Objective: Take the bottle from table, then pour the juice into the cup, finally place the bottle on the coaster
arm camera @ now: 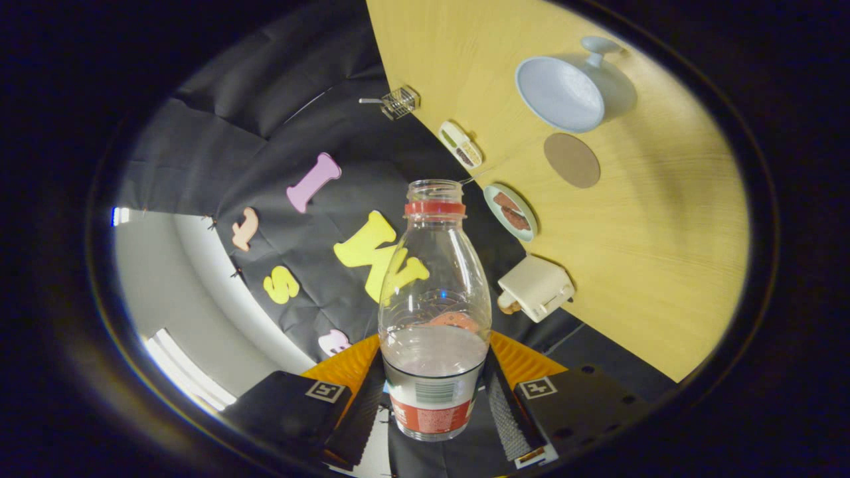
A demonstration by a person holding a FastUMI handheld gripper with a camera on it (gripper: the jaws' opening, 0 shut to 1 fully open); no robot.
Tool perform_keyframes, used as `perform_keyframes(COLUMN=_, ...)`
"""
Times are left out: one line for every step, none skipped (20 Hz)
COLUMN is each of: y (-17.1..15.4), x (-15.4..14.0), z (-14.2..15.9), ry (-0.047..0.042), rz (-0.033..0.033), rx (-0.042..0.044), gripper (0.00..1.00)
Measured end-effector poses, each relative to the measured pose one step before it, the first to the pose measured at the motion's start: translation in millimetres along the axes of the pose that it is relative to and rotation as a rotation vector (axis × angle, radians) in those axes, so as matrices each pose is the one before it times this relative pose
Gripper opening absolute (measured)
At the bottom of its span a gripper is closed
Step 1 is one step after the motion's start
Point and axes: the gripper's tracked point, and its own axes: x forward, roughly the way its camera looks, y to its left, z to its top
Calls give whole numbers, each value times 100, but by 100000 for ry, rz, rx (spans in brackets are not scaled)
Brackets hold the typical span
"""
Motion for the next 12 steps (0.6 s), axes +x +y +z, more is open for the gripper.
perform_keyframes(y=-530, x=169, z=574, ry=-834, rz=-924, rx=906, gripper=80)
perform_keyframes(y=-551, x=-81, z=615, ry=-911, rz=-905, rx=589, gripper=80)
perform_keyframes(y=-509, x=31, z=541, ry=-650, rz=-894, rx=316, gripper=80)
perform_keyframes(y=-405, x=-153, z=679, ry=-857, rz=-430, rx=407, gripper=80)
perform_keyframes(y=-354, x=-35, z=554, ry=-858, rz=-253, rx=706, gripper=80)
perform_keyframes(y=-329, x=-17, z=317, ry=-296, rz=-424, rx=368, gripper=80)
perform_keyframes(y=-242, x=-46, z=85, ry=-191, rz=-399, rx=368, gripper=80)
perform_keyframes(y=100, x=-70, z=107, ry=-228, rz=-236, rx=-264, gripper=80)
perform_keyframes(y=88, x=-108, z=-38, ry=-166, rz=60, rx=-972, gripper=80)
perform_keyframes(y=346, x=-155, z=-123, ry=-384, rz=332, rx=-1633, gripper=80)
perform_keyframes(y=202, x=-37, z=-194, ry=-52, rz=54, rx=-2488, gripper=80)
perform_keyframes(y=120, x=48, z=-292, ry=343, rz=-384, rx=-3502, gripper=80)
